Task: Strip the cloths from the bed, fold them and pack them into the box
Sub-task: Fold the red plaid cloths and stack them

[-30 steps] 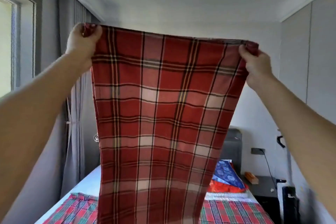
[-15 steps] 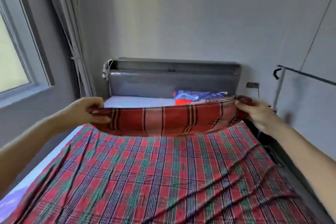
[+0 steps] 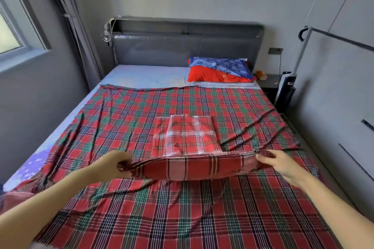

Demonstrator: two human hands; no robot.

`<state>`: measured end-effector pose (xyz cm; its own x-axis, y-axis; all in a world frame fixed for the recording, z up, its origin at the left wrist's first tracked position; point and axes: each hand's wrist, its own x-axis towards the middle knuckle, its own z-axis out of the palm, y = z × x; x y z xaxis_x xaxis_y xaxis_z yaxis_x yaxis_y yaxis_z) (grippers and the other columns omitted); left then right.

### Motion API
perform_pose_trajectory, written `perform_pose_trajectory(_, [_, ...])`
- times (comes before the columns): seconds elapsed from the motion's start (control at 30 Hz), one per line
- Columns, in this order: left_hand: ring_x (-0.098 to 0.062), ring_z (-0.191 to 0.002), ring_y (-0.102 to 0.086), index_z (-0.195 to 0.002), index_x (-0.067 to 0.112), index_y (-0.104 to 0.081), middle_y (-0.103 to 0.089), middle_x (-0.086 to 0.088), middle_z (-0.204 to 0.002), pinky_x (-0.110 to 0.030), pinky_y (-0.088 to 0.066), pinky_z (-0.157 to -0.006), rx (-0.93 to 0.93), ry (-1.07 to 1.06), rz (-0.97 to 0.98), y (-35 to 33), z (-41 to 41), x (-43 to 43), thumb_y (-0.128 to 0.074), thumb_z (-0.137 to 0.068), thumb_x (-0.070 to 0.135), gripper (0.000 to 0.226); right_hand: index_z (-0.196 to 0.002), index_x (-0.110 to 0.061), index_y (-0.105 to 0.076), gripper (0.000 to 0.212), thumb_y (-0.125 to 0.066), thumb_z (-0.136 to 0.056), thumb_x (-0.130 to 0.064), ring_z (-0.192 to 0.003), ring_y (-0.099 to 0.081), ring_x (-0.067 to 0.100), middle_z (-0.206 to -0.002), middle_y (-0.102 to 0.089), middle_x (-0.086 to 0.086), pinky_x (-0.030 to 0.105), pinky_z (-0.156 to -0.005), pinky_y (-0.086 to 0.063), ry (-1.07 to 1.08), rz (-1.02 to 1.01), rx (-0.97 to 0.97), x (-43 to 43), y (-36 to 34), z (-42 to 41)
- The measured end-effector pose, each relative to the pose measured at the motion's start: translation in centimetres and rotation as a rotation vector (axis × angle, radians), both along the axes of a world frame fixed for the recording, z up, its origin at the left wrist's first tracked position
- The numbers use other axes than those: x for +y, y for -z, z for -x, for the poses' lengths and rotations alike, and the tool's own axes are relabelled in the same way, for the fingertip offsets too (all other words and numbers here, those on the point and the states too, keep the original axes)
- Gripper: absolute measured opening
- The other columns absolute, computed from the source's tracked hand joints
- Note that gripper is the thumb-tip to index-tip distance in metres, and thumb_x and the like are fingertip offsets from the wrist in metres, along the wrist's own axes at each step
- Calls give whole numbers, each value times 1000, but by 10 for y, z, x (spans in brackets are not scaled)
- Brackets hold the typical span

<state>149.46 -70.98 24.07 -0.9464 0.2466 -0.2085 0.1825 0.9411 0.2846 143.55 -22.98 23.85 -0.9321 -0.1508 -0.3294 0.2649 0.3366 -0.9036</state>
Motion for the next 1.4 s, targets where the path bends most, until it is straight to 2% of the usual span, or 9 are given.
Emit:
perform_pose_trajectory(0.23, [-1,-71,-49,-73,29,-51,-52,13,-76,-17,-42,-70,49,78,129,21,-83,21,-58,-91,29,19,-92,-20,-73,15,-68,-83,-31,-83,-63,-3,-82,-72,-14,26,-85,-43,-187,-287,54,19,12,-78])
perform_pose_trajectory(0.4, [-11,-98,-55,-100,20,-64,-60,13,-100,-19,-39,-81,77,118,222,74,-181,63,-52,-90,17,16,-82,-32,-70,11,-67,-87,-23,-60,-56,-11,-60,-64,-24,9,-57,-35,-374,-509,52,56,43,-162])
perform_pose_trajectory(0.53, [-17,-124,-47,-128,23,-55,-54,6,-131,-28,-35,-104,-78,186,355,118,-226,79,-51,-86,12,44,-82,-43,-68,19,-72,-83,-24,-81,-65,-1,-78,-69,-23,18,-73,-48,-445,-636,-24,76,98,-205])
perform_pose_trajectory(0.67, [-8,-97,-60,-103,26,-66,-67,8,-105,-14,-40,-87,-280,205,270,151,-249,90,-66,-78,18,27,-92,-35,-72,28,-66,-85,-9,-89,-64,1,-85,-68,-22,13,-77,-46,-620,-793,-108,77,150,-226])
perform_pose_trajectory(0.77, [-15,-110,-56,-117,21,-62,-62,4,-120,-22,-40,-92,-432,138,277,171,-248,92,-51,-88,10,33,-100,-28,-73,46,-45,-84,5,-93,-62,6,-98,-68,-12,16,-82,-48,-771,-931,-252,64,167,-219])
perform_pose_trajectory(0.87, [-18,-109,-57,-116,17,-63,-61,0,-120,-25,-44,-90,-372,-90,190,179,-222,77,-54,-89,11,29,-84,-32,-66,41,-44,-88,2,-84,-55,7,-86,-59,-11,14,-78,-45,-816,-961,-297,35,171,-190])
perform_pose_trajectory(1.0, [-20,-109,-57,-114,11,-62,-63,-2,-120,-26,-44,-90,-398,-279,59,192,-171,59,-43,-86,-5,38,-111,-16,-68,42,-40,-87,5,-107,-59,15,-114,-66,-2,28,-95,-47,-734,-881,-220,-23,180,-138])
perform_pose_trajectory(1.23, [-25,-70,-59,-71,9,-64,-64,-9,-73,-35,-51,-74,-425,-883,-580,251,-29,26,-40,-83,-10,33,-110,-20,-69,27,-48,-93,-15,-109,-60,16,-119,-66,-2,27,-90,-46,-566,-771,-105,-162,218,-18])
perform_pose_trajectory(1.4, [-24,-62,-54,-65,3,-60,-59,-16,-68,-34,-48,-65,-446,-1133,-985,291,61,14,-32,-84,-17,39,-107,-21,-69,24,-49,-93,-22,-104,-61,22,-111,-68,-1,31,-88,-48,-410,-739,-27,-235,246,54])
